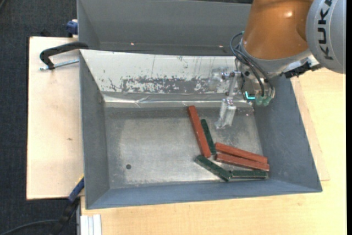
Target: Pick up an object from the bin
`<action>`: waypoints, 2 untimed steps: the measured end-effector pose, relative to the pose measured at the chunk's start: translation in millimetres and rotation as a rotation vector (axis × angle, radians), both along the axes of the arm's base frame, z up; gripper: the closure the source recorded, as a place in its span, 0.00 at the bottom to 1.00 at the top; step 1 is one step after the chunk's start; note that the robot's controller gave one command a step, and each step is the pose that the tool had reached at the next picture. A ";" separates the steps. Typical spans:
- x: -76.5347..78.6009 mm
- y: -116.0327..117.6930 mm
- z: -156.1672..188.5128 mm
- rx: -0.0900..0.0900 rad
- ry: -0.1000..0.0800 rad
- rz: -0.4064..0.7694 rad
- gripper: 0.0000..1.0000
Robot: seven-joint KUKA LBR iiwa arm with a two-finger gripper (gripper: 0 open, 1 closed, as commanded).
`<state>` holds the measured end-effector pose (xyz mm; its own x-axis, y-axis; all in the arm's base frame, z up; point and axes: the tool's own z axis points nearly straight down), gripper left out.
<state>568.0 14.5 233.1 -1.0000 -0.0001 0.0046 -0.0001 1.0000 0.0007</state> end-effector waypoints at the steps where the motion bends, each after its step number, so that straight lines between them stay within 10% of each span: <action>1: -13.9 5.4 -161.6 0.001 -0.005 0.110 0.00; 2: -1.7 -77.3 -161.2 -0.002 -0.013 0.441 0.00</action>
Offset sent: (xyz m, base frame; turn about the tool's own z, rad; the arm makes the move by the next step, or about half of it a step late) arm -0.0140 0.0046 -0.1593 -0.1104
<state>566.3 -62.7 71.9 -0.9043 -0.4268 -0.0070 -0.4267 0.9044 -0.0043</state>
